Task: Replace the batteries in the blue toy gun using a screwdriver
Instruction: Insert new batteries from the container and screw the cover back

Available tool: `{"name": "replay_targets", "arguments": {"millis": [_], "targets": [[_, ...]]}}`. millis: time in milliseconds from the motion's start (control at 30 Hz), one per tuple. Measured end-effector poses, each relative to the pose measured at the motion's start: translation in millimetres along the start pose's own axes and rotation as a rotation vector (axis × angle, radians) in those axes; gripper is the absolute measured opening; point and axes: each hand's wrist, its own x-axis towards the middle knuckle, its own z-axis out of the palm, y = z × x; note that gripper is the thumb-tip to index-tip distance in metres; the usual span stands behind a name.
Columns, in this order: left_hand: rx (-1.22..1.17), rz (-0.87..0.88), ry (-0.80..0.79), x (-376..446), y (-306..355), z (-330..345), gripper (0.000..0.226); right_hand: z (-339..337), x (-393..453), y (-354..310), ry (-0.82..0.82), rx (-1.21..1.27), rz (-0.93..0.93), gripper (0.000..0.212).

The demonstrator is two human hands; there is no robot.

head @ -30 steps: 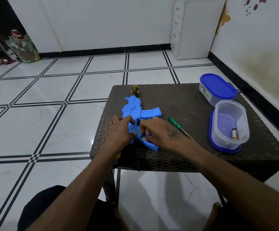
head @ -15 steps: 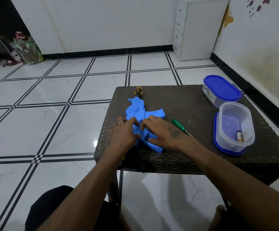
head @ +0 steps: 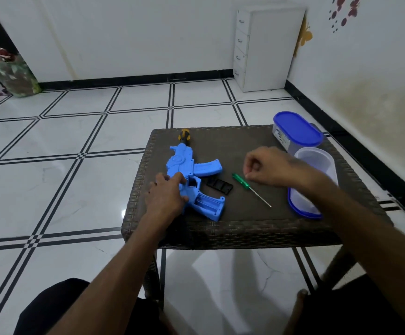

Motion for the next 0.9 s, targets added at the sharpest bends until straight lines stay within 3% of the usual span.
{"name": "replay_targets", "arguments": {"millis": [100, 233, 333, 433, 533, 633, 733, 800, 900], "targets": [[-0.007, -0.003, -0.019, 2.4, -1.9, -1.7, 0.041, -31.3, -14.7, 33.7, -0.116, 0.068, 0.288, 0.004], [0.013, 0.0, -0.029, 2.8, 1.4, -2.5, 0.042, -39.6, -18.1, 74.1, 0.026, -0.133, 0.523, 0.01], [0.025, 0.0, -0.047, 0.2, 7.3, -0.9, 0.043, -31.1, -22.3, 79.4, 0.019, -0.308, 0.543, 0.019], [0.027, -0.003, -0.048, 0.7, 12.0, 0.6, 0.042, -25.0, -27.0, 76.3, 0.061, -0.253, 0.495, 0.008], [0.04, -0.003, -0.05, 1.1, 11.9, 1.3, 0.043, -19.0, -29.9, 72.8, 0.047, -0.29, 0.48, 0.017], [0.04, 0.002, -0.042, 0.3, 8.9, 3.5, 0.042, -16.5, -22.2, 65.8, -0.129, -0.336, 0.556, 0.027], [0.044, 0.005, -0.042, 0.1, 8.7, 5.0, 0.042, -10.1, -13.7, 68.4, -0.17, -0.374, 0.617, 0.032], [0.048, 0.004, -0.04, 0.4, 8.6, 5.0, 0.042, -8.6, -14.6, 72.3, -0.139, -0.357, 0.598, 0.025], [0.05, 0.003, -0.036, 1.8, 8.1, 5.9, 0.042, -8.6, -19.8, 84.0, 0.128, -0.326, 0.436, 0.015]]}}
